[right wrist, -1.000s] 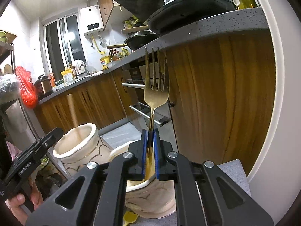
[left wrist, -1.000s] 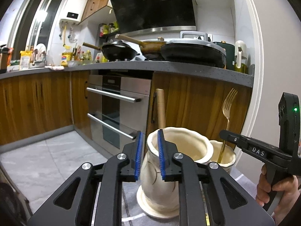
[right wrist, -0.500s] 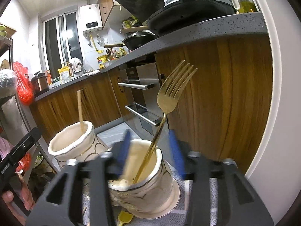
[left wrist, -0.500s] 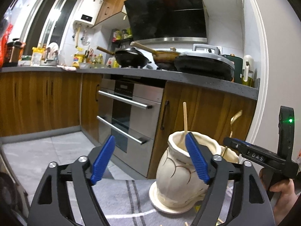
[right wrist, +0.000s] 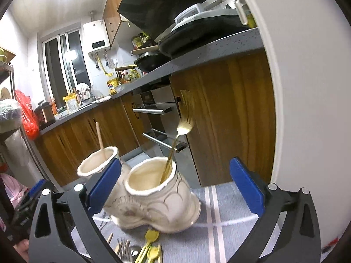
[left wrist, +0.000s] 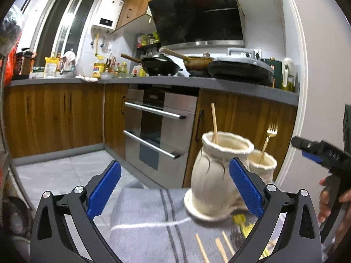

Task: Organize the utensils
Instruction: 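Move both tools back down over the remaining utensils on the cloth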

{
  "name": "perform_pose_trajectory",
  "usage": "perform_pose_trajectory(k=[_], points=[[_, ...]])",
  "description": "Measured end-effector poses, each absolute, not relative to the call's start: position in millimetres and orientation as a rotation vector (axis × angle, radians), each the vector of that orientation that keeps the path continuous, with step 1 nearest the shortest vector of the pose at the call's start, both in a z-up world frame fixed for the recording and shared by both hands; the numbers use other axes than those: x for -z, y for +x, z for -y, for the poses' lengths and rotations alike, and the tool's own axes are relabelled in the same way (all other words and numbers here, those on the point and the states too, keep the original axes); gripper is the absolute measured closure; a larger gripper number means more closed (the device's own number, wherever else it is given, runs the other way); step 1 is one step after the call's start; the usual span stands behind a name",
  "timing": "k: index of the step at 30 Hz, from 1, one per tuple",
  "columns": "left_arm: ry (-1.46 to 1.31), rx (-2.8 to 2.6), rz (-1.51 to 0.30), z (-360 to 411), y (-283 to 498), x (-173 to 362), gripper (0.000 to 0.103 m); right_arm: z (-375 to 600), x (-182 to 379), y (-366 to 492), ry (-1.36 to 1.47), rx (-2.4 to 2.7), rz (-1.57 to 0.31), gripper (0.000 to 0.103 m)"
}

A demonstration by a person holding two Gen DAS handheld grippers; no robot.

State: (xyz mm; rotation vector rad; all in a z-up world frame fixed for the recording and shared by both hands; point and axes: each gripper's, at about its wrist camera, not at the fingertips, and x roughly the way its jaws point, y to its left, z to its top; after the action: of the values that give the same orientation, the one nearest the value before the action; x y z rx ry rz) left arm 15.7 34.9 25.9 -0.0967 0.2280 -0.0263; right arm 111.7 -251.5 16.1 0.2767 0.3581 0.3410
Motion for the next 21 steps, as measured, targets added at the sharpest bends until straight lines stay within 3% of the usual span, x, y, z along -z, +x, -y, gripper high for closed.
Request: perform_pose_trajectory(k=[21], points=[[-0.106,0.031,-0.426,-43.0,-33.1,5.5,0.005,252.6,26.7,53.6,0.185,-0.324,-0.526,0.005]])
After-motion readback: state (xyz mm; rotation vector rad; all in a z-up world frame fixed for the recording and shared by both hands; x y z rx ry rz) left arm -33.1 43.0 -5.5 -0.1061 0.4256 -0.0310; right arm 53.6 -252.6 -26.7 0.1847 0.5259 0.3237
